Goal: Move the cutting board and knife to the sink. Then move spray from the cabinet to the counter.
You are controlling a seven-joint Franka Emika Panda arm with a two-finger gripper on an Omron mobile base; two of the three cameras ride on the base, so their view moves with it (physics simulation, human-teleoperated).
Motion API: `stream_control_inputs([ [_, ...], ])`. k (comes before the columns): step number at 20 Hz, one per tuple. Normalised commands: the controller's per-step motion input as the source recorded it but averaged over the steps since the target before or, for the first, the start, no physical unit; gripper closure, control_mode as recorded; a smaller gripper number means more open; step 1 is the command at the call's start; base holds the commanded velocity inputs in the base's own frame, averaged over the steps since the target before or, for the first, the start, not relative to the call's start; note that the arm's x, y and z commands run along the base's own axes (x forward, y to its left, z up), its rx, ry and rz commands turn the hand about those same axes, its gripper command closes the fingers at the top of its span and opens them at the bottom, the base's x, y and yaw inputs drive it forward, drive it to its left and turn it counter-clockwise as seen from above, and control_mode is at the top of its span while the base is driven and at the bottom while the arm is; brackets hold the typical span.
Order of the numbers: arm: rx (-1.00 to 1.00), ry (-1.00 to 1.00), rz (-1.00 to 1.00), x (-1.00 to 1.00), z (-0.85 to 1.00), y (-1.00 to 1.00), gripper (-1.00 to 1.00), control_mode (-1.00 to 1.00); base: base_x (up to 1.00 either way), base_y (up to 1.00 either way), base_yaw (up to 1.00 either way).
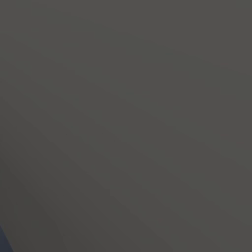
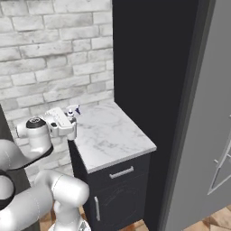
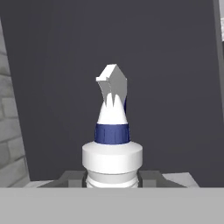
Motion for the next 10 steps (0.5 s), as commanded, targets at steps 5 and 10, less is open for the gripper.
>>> stream_control_inputs([
  [5, 0.0, 0.0, -0.01, 0.08, -0.01, 0.0, 1.0, -1.0, 0.0, 0.0, 0.0],
  [10, 0.0, 0.0, -0.01, 0.11, -0.06, 0.0, 1.0, -1.0, 0.0, 0.0, 0.0],
])
